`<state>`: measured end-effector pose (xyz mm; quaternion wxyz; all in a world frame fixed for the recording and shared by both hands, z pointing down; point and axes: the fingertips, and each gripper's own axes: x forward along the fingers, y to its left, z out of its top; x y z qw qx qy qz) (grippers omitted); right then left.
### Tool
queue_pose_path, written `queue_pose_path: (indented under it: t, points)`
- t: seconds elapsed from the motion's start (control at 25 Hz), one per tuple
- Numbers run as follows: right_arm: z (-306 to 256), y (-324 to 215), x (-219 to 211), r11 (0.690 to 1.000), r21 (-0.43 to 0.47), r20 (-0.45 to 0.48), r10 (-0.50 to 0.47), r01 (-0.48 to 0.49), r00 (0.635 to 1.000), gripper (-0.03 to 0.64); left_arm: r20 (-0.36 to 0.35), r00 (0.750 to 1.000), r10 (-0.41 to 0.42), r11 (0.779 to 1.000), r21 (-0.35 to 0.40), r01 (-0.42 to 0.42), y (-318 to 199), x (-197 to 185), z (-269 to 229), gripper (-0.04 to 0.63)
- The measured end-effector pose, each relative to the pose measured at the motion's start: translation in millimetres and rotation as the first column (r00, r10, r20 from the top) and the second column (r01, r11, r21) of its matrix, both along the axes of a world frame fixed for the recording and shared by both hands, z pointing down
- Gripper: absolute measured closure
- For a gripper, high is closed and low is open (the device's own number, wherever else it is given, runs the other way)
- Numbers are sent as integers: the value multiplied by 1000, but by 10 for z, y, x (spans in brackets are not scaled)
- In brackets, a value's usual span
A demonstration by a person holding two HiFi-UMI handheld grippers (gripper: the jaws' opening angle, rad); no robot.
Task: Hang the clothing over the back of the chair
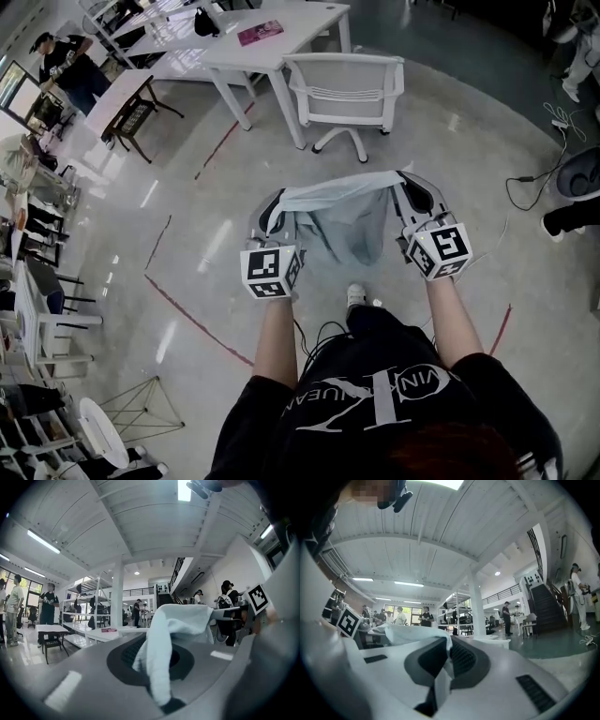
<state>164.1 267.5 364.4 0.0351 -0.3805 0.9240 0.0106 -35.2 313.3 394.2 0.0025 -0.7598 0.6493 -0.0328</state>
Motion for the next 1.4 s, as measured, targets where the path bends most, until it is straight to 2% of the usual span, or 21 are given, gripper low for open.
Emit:
queue_pose_path:
  t: [0.72,1.12,1.4]
  points:
    - [48,-1163,-409,999,-25,-12,-26,26,1000,601,-12,1000,-26,999,-22,26,-1129,-418,47,577]
    - [32,-1560,-447,999,-16,4,-41,41,999,601,-20,999,-43,999,7,43,-1566,-475,-28,577]
    - [-6,-1767,-400,1000,-18,20,-21,21,1000,601,-7,1000,-21,1000,15,21,-1820,-440,-113,577]
